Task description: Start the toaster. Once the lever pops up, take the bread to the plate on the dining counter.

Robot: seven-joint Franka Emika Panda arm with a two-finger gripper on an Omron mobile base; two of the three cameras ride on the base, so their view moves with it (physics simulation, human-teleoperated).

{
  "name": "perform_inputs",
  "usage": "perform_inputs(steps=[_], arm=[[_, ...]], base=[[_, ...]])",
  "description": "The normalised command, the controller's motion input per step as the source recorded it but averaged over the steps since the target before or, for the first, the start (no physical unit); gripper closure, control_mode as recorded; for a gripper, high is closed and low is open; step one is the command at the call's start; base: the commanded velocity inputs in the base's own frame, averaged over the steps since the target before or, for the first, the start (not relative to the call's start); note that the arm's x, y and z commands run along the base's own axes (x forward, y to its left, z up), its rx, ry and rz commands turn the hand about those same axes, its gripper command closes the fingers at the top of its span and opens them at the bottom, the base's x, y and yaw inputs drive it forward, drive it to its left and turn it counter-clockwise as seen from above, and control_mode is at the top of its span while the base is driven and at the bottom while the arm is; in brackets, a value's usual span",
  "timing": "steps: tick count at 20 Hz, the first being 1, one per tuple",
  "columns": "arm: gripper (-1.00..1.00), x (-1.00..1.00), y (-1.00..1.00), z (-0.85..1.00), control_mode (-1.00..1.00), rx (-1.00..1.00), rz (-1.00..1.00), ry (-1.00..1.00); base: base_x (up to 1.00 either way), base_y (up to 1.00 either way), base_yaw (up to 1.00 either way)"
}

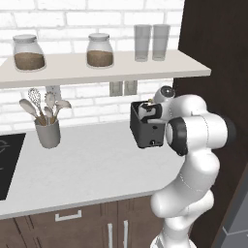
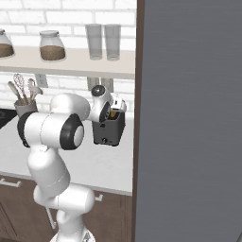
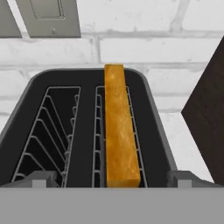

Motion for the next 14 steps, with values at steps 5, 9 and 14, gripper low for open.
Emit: perform_inputs(steps=[5,9,14], arm=[[-1.0,0.08,-0.03,-0.14,-1.0,0.0,0.0,0.0],[-1.0,0.09,-0.09,-0.15,-1.0,0.0,0.0,0.0],[1.0,0.11,-0.02,-0.11,-1.0,0.0,0.0,0.0]], base=[[0.0,0.0,0.0],[0.0,0.0,0.0],[0.0,0.0,0.0]])
